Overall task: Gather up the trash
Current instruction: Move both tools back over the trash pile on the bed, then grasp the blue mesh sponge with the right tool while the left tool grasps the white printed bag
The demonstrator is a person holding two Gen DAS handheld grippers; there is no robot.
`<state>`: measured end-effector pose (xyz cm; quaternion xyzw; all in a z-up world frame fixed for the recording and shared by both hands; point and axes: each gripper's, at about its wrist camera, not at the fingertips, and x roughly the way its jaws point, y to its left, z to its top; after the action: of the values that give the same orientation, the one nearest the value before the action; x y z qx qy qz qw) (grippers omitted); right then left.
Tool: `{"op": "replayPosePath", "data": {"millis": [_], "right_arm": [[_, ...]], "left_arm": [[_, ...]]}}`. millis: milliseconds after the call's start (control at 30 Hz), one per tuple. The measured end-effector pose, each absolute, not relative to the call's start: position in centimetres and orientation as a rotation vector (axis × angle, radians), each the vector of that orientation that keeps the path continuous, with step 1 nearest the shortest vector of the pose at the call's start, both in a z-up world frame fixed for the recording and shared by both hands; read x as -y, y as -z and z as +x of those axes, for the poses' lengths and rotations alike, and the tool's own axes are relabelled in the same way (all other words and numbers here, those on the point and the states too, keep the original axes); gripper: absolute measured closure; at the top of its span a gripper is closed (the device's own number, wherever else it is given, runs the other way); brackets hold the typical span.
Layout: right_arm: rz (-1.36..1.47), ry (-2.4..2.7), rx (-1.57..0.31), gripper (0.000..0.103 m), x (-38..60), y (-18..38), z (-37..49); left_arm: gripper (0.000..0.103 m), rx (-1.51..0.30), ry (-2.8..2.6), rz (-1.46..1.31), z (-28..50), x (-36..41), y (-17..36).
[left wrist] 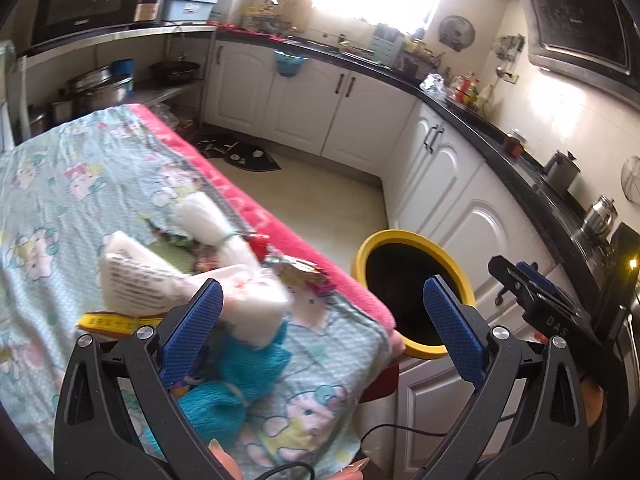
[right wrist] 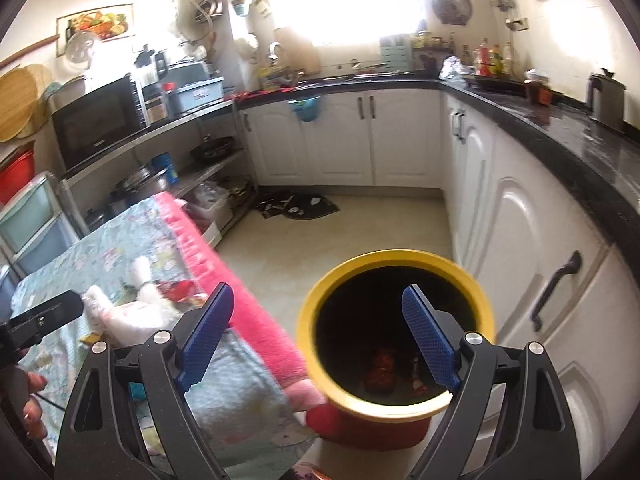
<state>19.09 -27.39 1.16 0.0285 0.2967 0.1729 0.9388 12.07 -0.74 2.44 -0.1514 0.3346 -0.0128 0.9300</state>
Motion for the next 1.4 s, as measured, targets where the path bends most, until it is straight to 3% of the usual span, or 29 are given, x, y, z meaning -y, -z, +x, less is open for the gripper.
{"op": "replayPosePath", "data": {"millis": [1167, 1400], "right_arm": [[0.031, -0.703, -0.918, 0.020, 11.8, 6.3, 17.1], [0.081, -0.721, -0.992, 0.029, 11.0, 8.0, 18.1]], "left_arm": [[0.011, -0.756, -0.166, -0.628, 12.5, -15.0, 2.3], [0.011, -0.796, -0.133, -0.742, 14.0, -16.9, 4.5]]}}
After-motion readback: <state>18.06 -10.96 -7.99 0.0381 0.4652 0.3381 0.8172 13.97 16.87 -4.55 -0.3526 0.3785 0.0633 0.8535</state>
